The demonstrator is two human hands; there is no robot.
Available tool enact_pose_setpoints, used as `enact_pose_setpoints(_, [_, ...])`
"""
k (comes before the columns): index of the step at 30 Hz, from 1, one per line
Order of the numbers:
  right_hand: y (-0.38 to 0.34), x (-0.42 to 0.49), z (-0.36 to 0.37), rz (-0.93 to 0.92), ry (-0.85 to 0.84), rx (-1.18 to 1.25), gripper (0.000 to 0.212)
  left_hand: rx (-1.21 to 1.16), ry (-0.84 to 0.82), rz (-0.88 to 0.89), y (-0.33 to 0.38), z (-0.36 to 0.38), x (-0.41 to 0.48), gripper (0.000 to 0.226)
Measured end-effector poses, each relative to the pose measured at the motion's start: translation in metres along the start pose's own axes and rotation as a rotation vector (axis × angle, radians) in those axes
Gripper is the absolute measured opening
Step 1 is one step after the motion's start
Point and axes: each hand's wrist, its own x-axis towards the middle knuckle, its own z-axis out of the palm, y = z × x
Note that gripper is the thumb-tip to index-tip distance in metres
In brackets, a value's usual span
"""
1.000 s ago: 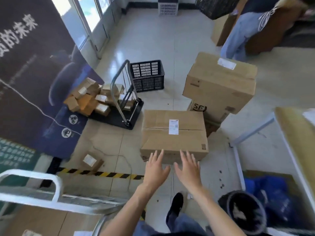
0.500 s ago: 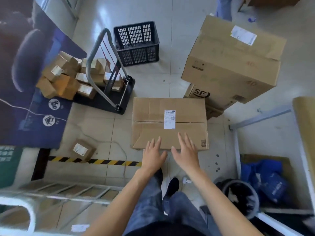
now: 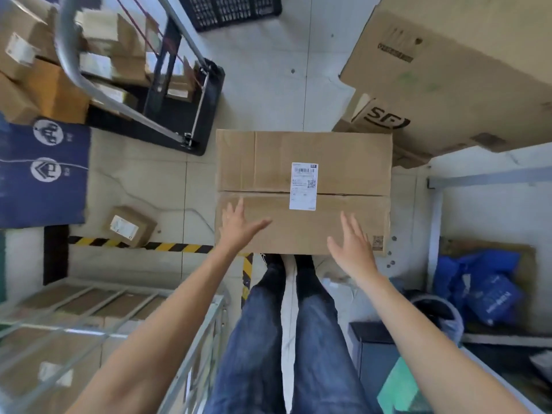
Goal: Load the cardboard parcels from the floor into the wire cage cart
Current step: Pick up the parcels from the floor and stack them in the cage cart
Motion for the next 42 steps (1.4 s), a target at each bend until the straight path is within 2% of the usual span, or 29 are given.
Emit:
enact_pose_setpoints(4, [0.040, 0.044, 0.007, 0.092, 0.000, -0.157, 0.080, -0.021, 0.167, -0.153, -0.030, 0.006, 0.048, 0.126])
enact_pose_setpoints(7, [0.067, 0.069, 0.005, 0.165, 0.098, -0.165, 0.087, -0.230, 0.146, -0.183, -0.061, 0.010, 0.071, 0.120])
enact_pose_setpoints(9, [0.084, 0.080, 0.003, 0.219, 0.113, -0.055, 0.103, -0.413, 0.112, -0.191, -0.077, 0.015, 0.078, 0.103])
enact_pose_setpoints(12, [0.099, 0.086, 0.001, 0.379, 0.079, 0.256, 0.130, -0.519, 0.083, -0.226, -0.084, 0.014, 0.079, 0.090])
enact_pose_setpoints(14, [0.104, 0.090, -0.005, 0.450, 0.052, 0.323, 0.132, -0.545, 0.070, -0.239, -0.082, 0.011, 0.075, 0.084])
enact_pose_setpoints(17, [0.097, 0.090, -0.021, 0.435, 0.089, 0.359, 0.125, -0.575, 0.135, -0.232, -0.074, 0.001, 0.058, 0.080])
enact_pose_setpoints(24, [0.013, 0.043, -0.067, 0.208, 0.136, 0.378, 0.120, -0.694, 0.295, -0.243, -0.074, -0.078, -0.037, 0.080])
enact_pose_setpoints(33, [-0.187, -0.073, -0.107, -0.282, 0.096, 0.265, 0.120, -0.881, 0.767, -0.262, -0.138, -0.211, -0.258, 0.091])
enact_pose_setpoints(38, [-0.269, -0.169, -0.070, -0.501, -0.001, 0.154, 0.122, -1.016, 0.971, -0.321, -0.221, -0.222, -0.405, 0.085])
enact_pose_setpoints(42, [-0.300, -0.265, 0.002, -0.671, -0.112, 0.094, 0.122, -1.110, 1.172, -0.424, -0.309, -0.181, -0.526, 0.085])
